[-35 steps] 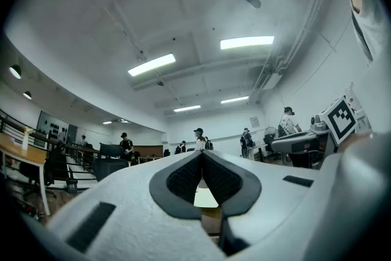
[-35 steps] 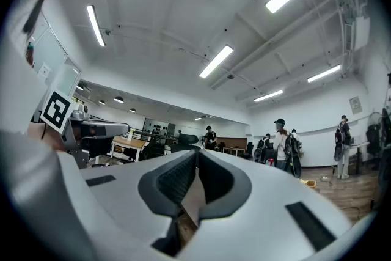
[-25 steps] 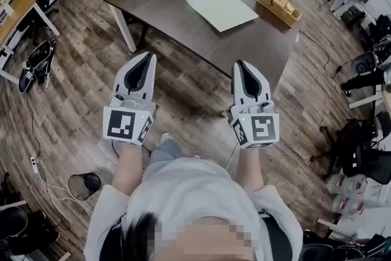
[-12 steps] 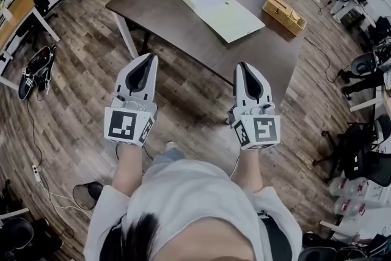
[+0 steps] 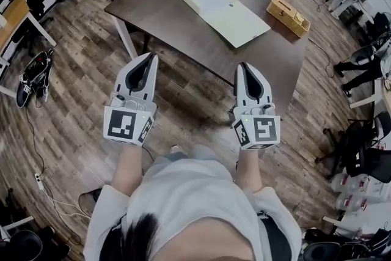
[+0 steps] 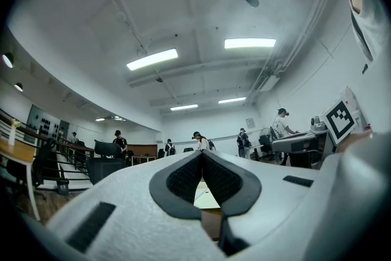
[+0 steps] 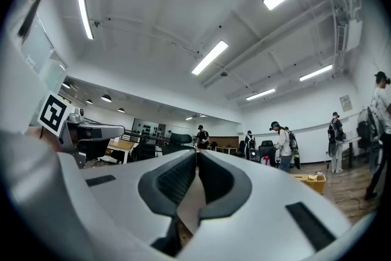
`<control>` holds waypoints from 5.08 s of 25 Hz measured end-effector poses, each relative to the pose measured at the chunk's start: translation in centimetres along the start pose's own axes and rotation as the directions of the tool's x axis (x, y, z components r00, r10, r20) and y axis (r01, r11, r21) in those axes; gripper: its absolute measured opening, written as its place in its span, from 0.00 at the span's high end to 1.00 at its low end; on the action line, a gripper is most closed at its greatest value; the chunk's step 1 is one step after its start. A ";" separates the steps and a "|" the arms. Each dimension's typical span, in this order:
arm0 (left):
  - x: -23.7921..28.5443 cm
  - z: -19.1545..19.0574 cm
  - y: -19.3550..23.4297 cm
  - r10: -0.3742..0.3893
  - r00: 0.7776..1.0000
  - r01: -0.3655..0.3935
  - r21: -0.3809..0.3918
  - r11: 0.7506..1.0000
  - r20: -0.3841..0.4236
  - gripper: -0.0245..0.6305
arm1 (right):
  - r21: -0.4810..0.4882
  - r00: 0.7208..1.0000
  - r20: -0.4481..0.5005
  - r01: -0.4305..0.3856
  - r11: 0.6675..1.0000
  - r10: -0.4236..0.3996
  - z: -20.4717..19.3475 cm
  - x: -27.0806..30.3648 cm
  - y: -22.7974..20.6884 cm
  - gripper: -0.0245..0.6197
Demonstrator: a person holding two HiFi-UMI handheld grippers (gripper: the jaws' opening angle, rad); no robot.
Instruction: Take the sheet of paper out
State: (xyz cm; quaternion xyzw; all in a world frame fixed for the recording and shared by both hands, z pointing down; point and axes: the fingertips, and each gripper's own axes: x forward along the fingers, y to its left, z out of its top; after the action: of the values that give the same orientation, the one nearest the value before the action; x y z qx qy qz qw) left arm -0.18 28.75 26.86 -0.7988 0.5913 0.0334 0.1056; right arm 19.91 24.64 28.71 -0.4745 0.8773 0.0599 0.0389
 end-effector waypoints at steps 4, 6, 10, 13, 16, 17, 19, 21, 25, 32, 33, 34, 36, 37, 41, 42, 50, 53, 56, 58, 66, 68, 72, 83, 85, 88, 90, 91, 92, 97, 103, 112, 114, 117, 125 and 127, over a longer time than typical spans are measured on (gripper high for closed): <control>0.3 -0.8 1.4 0.003 1.000 -0.003 -0.009 1.000 -0.008 0.95 | 0.000 1.000 -0.010 0.000 1.000 0.000 -0.5 1.5 0.4 0.93; 0.7 -1.1 2.1 0.006 1.000 -0.006 -0.013 1.000 -0.010 0.95 | 0.003 1.000 -0.011 -0.003 1.000 0.003 -0.6 2.5 0.4 0.93; 2.0 -1.7 3.8 0.019 1.000 -0.019 -0.009 1.000 -0.010 0.95 | 0.000 1.000 -0.009 -0.022 1.000 0.022 -1.0 5.0 0.4 0.93; 3.6 -2.2 5.3 0.031 0.999 -0.032 -0.005 0.999 -0.013 0.95 | 0.005 0.999 -0.010 -0.033 0.999 0.033 -1.5 7.4 0.0 0.93; 5.8 -2.8 6.9 0.030 0.999 -0.030 -0.001 1.000 -0.013 0.95 | 0.009 0.999 -0.006 -0.038 0.999 0.038 -1.9 10.4 -0.7 0.93; 6.6 -3.0 7.4 0.030 0.999 -0.030 0.001 1.000 -0.013 0.95 | 0.009 0.999 -0.004 -0.039 0.999 0.039 -2.0 11.4 -1.0 0.93; 8.4 -3.3 8.6 0.034 0.999 -0.033 0.004 0.999 -0.012 0.95 | 0.009 0.999 -0.001 -0.040 0.999 0.040 -2.2 13.5 -1.6 0.93; 10.4 -3.7 9.7 0.033 0.999 -0.033 0.004 0.999 -0.009 0.95 | 0.009 0.999 0.001 -0.041 0.999 0.041 -2.4 15.6 -2.5 0.93; 14.5 -4.1 11.9 0.033 0.999 -0.033 0.003 0.999 -0.004 0.95 | 0.008 0.999 0.005 -0.043 0.999 0.043 -2.4 20.1 -4.3 0.93; 21.5 -4.7 14.8 0.050 0.999 -0.050 0.011 0.999 0.010 0.95 | 0.010 0.998 0.015 -0.057 0.998 0.057 -2.7 27.3 -8.0 0.93; 22.4 -4.8 15.1 0.053 0.999 -0.053 0.013 0.999 0.013 0.95 | 0.010 0.998 0.017 -0.060 0.998 0.060 -2.7 28.2 -8.4 0.93; 23.3 -4.9 15.5 0.056 0.998 -0.056 0.015 0.998 0.014 0.95 | 0.011 0.998 0.018 -0.064 0.998 0.063 -2.8 29.1 -8.9 0.93; 24.9 -5.1 16.1 0.062 0.998 -0.062 0.014 0.998 0.018 0.95 | 0.012 0.997 0.020 -0.072 0.997 0.071 -3.1 30.8 -9.8 0.93; 25.7 -5.3 16.3 0.064 0.998 -0.064 0.014 0.998 0.020 0.95 | 0.013 0.997 0.020 -0.076 0.997 0.075 -3.3 31.6 -10.2 0.93; 28.1 -6.2 17.1 0.069 0.998 -0.070 0.019 0.997 0.013 0.95 | 0.024 0.996 0.011 -0.089 0.996 0.089 -4.2 34.4 -11.5 0.93; 28.5 -6.5 17.3 0.071 0.997 -0.071 0.019 0.997 0.008 0.95 | 0.029 0.996 0.006 -0.092 0.995 0.092 -4.5 35.0 -11.6 0.93; 30.8 -8.2 19.3 0.076 0.997 -0.076 0.009 0.997 -0.018 0.95 | 0.065 0.995 -0.033 -0.091 0.994 0.093 -6.7 38.3 -12.5 0.93; 32.4 -8.8 20.2 0.060 0.998 -0.060 0.005 0.998 -0.022 0.95 | 0.066 0.996 -0.044 -0.079 0.995 0.082 -7.2 40.0 -12.9 0.93; 34.3 -9.3 21.2 0.034 0.999 -0.034 0.004 0.999 -0.023 0.95 | 0.073 0.996 -0.055 -0.061 0.995 0.066 -7.8 41.9 -13.5 0.93; 35.5 -9.5 22.1 0.018 1.000 -0.018 0.002 1.000 -0.020 0.95 | 0.078 0.996 -0.063 -0.050 0.996 0.055 -8.1 43.2 -13.8 0.93; 41.1 -11.6 26.2 -0.049 0.999 0.048 -0.017 0.999 -0.025 0.95 | 0.113 0.994 -0.111 0.019 0.993 -0.007 -10.4 49.2 -15.5 0.93; 42.3 -12.1 27.3 -0.067 0.997 0.067 -0.023 0.998 -0.027 0.95 | 0.129 0.992 -0.126 0.038 0.991 -0.022 -11.2 50.7 -15.8 0.93; 44.8 -13.5 29.3 -0.108 0.993 0.107 -0.036 0.994 -0.039 0.95 | 0.154 0.983 -0.175 0.080 0.985 -0.053 -13.4 53.4 -16.7 0.93; 49.7 -18.0 32.2 -0.192 0.978 0.184 -0.093 0.978 -0.078 0.95 | 0.361 0.885 -0.449 0.305 0.881 -0.123 -25.2 56.8 -23.1 0.93; 50.1 -18.8 32.4 -0.204 0.975 0.196 -0.103 0.975 -0.084 0.95 | 0.415 0.864 -0.486 0.360 0.836 -0.130 -27.4 56.4 -23.9 0.93; 50.9 -19.6 32.5 -0.223 0.970 0.212 -0.119 0.970 -0.092 0.95 | 0.483 0.834 -0.535 0.433 0.761 -0.135 -30.2 55.7 -24.7 0.93; 51.5 -20.2 32.7 -0.235 0.967 0.223 -0.128 0.967 -0.097 0.95 | 0.524 0.817 -0.562 0.473 0.708 -0.129 -31.9 55.4 -25.2 0.92; 51.8 -20.4 32.8 -0.240 0.966 0.227 -0.132 0.965 -0.099 0.95 | 0.543 0.809 -0.574 0.490 0.682 -0.124 -32.8 55.4 -25.4 0.92; 52.1 -20.7 33.0 -0.244 0.964 0.230 -0.135 0.964 -0.102 0.95 | 0.561 0.803 -0.584 0.505 0.656 -0.118 -33.6 55.4 -25.5 0.92; 53.0 -21.8 33.6 -0.258 0.959 0.241 -0.145 0.960 -0.118 0.95 | 0.624 0.781 -0.617 0.561 0.544 -0.098 -37.2 55.5 -26.4 0.86; 53.5 -22.8 34.4 -0.263 0.955 0.243 -0.144 0.959 -0.137 0.95 | 0.667 0.761 -0.639 0.620 0.413 -0.111 -40.4 55.8 -28.4 0.77; 53.8 -24.5 36.0 -0.259 0.950 0.237 -0.137 0.962 -0.175 0.95 | 0.658 0.709 -0.686 0.700 0.279 -0.161 -44.1 56.0 -32.2 0.71; 53.9 -24.8 36.4 -0.255 0.950 0.232 -0.137 0.963 -0.183 0.95 | 0.662 0.708 -0.686 0.704 0.257 -0.169 -44.5 56.2 -32.8 0.71; 53.7 -25.2 36.8 -0.249 0.949 0.226 -0.136 0.965 -0.191 0.95 | 0.668 0.705 -0.684 0.708 0.227 -0.186 -45.0 56.3 -33.6 0.71; 53.8 -25.8 38.2 -0.239 0.951 0.215 -0.137 0.967 -0.198 0.95 | 0.720 0.750 -0.655 0.657 0.224 -0.095 -45.4 58.6 -31.6 0.71; 53.9 -25.8 38.2 -0.242 0.950 0.217 -0.140 0.966 -0.196 0.95 | 0.729 0.757 -0.651 0.644 0.232 -0.057 -45.4 58.9 -30.6 0.71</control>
State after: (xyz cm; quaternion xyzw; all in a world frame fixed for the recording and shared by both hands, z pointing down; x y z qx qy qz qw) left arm -22.30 -37.82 37.47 -0.8660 0.4992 -0.0299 -0.0016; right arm 12.76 -47.19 64.18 -0.5524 0.5831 -0.5889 0.0897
